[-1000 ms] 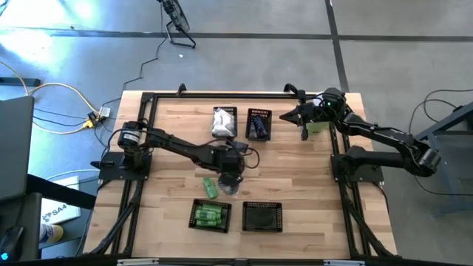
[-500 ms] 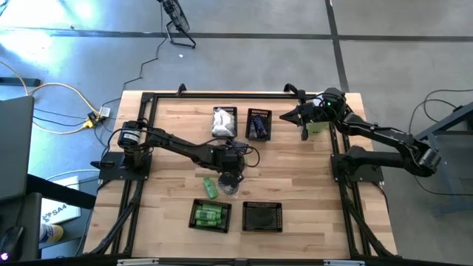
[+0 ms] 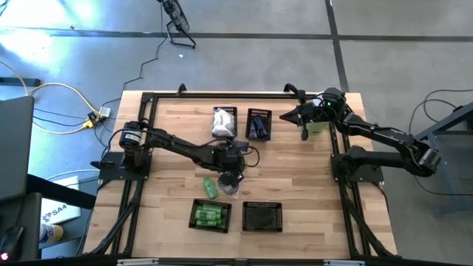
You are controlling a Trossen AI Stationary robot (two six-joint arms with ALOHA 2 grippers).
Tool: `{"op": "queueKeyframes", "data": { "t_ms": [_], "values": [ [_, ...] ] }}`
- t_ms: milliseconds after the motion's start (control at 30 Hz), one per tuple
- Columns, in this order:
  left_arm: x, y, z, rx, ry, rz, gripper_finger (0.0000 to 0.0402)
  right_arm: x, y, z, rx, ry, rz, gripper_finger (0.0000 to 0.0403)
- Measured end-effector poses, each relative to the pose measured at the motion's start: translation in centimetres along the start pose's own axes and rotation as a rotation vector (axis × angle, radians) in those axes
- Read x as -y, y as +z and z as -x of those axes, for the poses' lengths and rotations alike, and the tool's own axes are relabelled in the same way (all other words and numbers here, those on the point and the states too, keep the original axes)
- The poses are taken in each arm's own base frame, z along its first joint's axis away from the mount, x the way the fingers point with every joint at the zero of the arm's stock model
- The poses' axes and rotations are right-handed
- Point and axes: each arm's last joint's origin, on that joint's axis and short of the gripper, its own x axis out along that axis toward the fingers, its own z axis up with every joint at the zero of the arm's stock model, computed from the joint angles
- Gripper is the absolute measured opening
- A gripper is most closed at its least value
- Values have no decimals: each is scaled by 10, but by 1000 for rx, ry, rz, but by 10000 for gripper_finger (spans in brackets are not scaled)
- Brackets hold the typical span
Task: Pick & Place Travel size toiletries
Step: Put the green shampoo into the bottom left black bin
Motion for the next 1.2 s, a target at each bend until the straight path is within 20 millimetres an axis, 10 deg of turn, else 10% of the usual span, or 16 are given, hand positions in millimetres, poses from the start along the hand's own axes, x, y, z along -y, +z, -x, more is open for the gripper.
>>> {"op": "queueKeyframes", "data": {
  "t_ms": [467, 1200],
  "values": [
    [1, -2, -4, -22, -19, -1, 308, 0, 0, 0, 0, -2, 0, 3],
    [5, 1, -3, -39, -67, 3, 183, 0, 0, 0, 0, 0, 0, 3]
  ]
}}
